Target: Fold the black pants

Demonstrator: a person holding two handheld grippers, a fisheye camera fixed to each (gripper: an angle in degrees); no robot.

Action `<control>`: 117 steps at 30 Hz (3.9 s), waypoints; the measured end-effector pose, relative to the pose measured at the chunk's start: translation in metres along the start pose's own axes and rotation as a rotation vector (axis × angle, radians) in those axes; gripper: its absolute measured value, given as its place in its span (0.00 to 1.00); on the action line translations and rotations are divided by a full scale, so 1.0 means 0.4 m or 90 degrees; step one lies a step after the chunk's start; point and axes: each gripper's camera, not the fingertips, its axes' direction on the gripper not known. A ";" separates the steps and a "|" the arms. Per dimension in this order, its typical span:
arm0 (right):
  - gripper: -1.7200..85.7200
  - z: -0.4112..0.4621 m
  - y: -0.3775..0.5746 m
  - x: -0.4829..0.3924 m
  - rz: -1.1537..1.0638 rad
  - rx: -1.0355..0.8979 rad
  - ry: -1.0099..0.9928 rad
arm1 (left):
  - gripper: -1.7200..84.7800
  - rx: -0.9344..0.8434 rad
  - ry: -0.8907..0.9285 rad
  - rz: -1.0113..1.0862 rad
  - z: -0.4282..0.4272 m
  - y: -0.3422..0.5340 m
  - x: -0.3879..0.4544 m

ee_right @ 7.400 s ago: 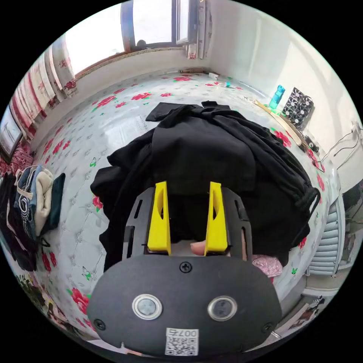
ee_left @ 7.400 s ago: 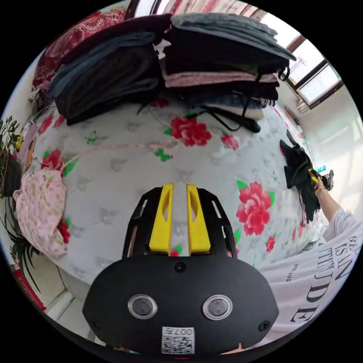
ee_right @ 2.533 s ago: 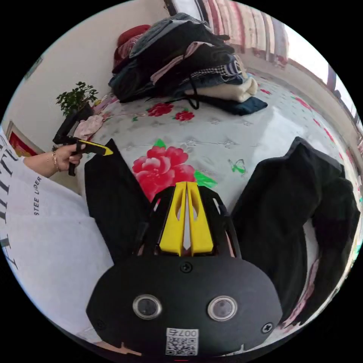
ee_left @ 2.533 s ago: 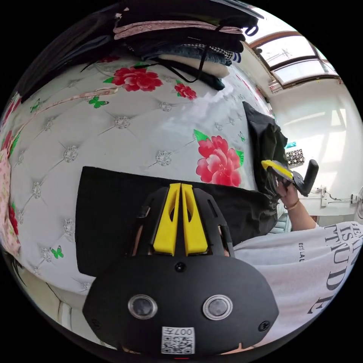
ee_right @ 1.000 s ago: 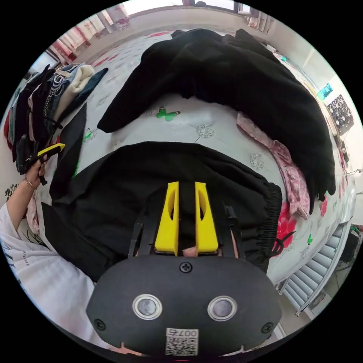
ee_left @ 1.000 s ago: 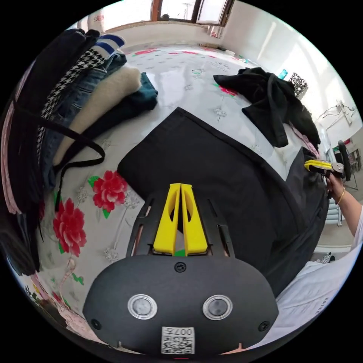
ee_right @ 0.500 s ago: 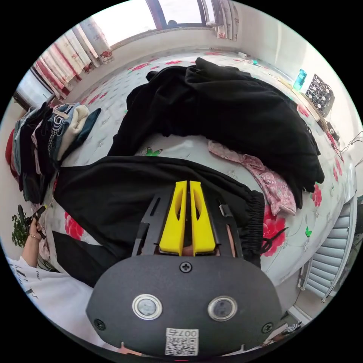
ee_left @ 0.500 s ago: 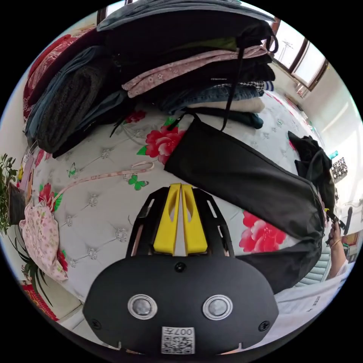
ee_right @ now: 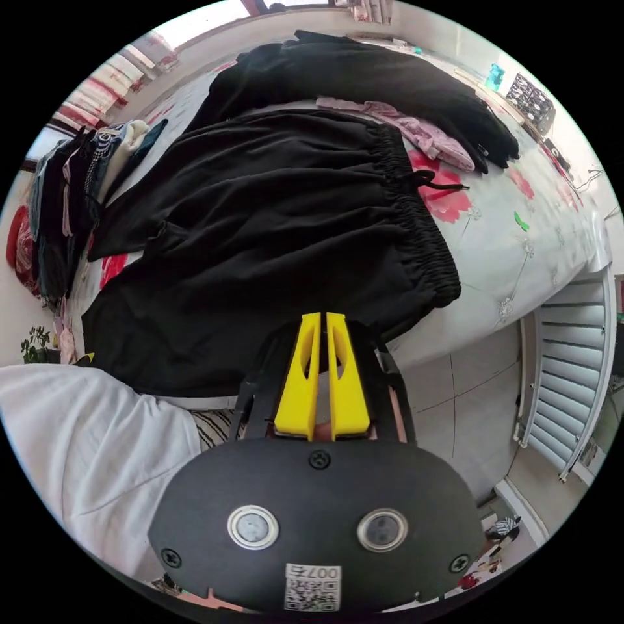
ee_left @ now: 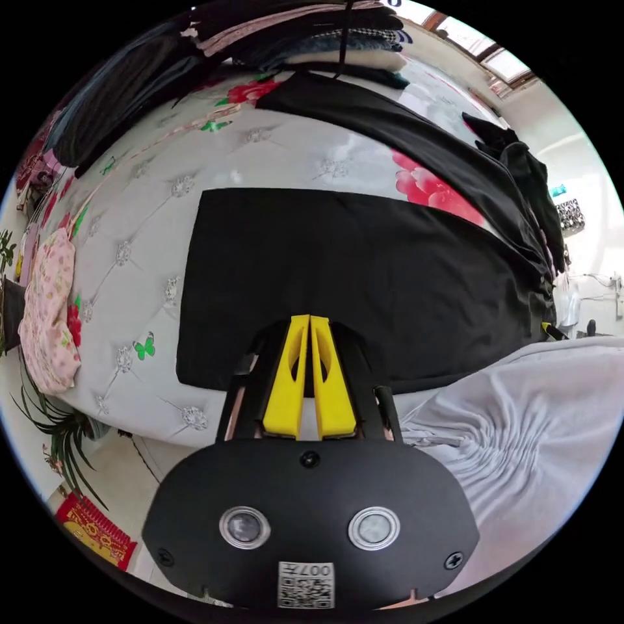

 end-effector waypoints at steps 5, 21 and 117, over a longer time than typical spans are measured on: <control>0.02 0.008 0.046 0.000 -0.023 -0.064 0.028 | 0.01 -0.042 0.021 0.030 -0.011 0.020 0.004; 0.08 -0.158 -0.433 -0.258 -0.211 0.090 0.073 | 0.13 0.163 0.039 0.114 -0.290 -0.567 0.051; 0.17 -0.079 0.104 0.420 0.318 0.261 -0.274 | 0.11 0.185 0.198 -0.362 -0.943 0.730 -0.807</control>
